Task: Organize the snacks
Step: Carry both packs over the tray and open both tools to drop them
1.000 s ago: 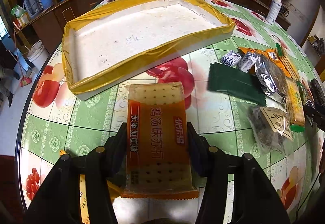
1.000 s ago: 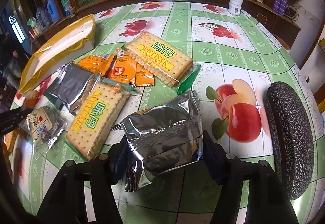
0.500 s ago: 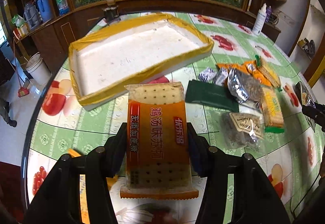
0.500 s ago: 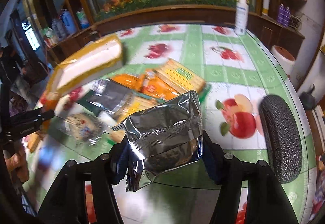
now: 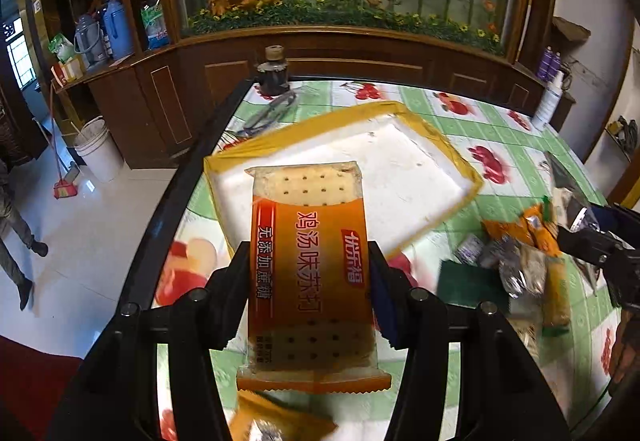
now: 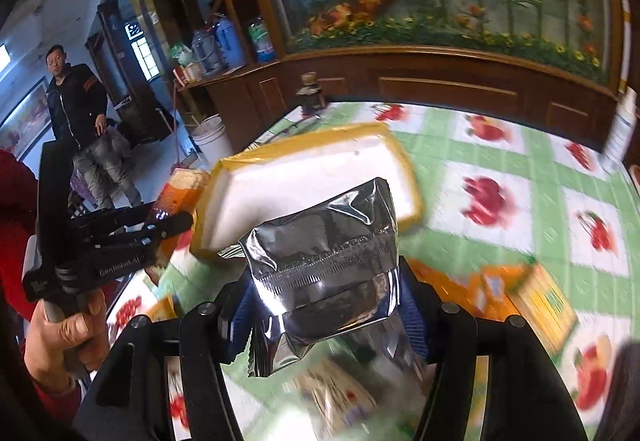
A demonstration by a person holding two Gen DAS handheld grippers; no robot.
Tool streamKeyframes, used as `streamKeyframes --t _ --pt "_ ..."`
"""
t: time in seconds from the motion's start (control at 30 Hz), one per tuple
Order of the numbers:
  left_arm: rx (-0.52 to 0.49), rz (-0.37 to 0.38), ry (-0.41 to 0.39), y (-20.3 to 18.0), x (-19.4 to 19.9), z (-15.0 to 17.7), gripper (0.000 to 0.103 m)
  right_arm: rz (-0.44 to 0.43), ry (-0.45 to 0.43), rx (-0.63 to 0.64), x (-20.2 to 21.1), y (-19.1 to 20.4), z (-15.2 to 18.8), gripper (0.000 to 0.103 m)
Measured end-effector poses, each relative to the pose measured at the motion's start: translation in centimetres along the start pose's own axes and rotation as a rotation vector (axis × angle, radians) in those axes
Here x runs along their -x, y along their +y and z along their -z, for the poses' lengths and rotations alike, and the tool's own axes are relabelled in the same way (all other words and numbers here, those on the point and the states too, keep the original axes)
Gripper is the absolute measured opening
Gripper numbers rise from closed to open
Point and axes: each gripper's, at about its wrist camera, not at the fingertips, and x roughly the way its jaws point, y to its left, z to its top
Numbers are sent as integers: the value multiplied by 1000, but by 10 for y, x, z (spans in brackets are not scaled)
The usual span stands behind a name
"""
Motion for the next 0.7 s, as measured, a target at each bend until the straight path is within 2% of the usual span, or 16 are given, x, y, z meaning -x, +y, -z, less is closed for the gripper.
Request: streamKeyframes --t 0.13,0.23,0.4,0.47,0.57,0.7 --pt "25 -4 37 9 -29 -13 53 -2 33 9 -54 17 -33 63" --pt "32 3 73 12 -50 -17 53 9 91 -10 -103 19 -50 63" --pt "29 12 124 9 -75 -22 53 29 179 -13 -158 14 -48 66" --pt "24 11 176 7 -89 -20 53 51 209 -32 -172 10 -46 71" --pt "-2 3 234 3 -105 -10 53 86 252 -55 -181 1 -40 72" --pt "-27 -37 286 0 -108 4 57 92 269 -54 -175 -3 -33 73"
